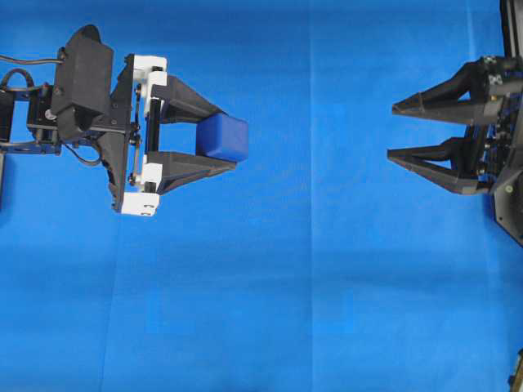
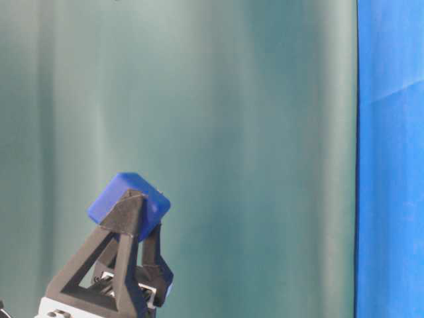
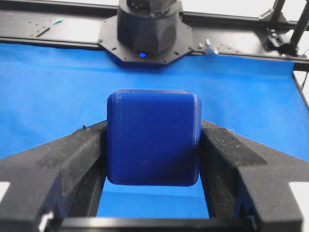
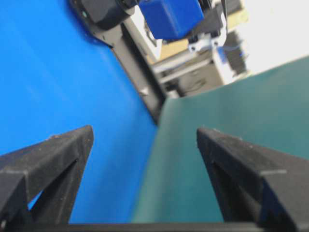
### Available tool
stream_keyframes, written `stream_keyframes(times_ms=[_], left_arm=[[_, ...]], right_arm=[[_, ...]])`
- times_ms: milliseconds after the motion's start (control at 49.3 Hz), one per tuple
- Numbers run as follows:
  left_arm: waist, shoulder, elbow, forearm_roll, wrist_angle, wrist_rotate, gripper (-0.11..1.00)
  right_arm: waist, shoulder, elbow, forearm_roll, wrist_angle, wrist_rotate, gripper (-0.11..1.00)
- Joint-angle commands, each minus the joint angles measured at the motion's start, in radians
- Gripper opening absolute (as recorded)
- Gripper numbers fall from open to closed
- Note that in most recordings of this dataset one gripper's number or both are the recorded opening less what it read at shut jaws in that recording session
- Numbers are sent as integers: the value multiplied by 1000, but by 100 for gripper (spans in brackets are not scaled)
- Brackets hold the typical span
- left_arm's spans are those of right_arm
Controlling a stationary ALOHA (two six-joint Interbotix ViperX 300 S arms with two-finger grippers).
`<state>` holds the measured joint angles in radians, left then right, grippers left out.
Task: Handover the blue block to the right arm after grasping it with the left arm, then place it in the designated position.
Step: 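Rotate the left gripper upright, holding the cube up toward center, then move the open right gripper toward the cube held by the left gripper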
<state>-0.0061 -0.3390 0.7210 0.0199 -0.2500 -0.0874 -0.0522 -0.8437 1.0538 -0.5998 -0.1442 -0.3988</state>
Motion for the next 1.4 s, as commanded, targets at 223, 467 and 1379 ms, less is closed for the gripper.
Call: stream_keyframes(times_ms=[223, 467, 1379], left_arm=[[3, -18, -8, -2, -12, -2, 48], [3, -18, -9, -2, -14, -2, 48], [3, -18, -8, -2, -15, -2, 48]], right_arm=[[-2, -9, -31, -81, -15, -109, 95], [0, -9, -31, -94, -31, -141, 95], [-2, -6, -31, -95, -32, -141, 95]])
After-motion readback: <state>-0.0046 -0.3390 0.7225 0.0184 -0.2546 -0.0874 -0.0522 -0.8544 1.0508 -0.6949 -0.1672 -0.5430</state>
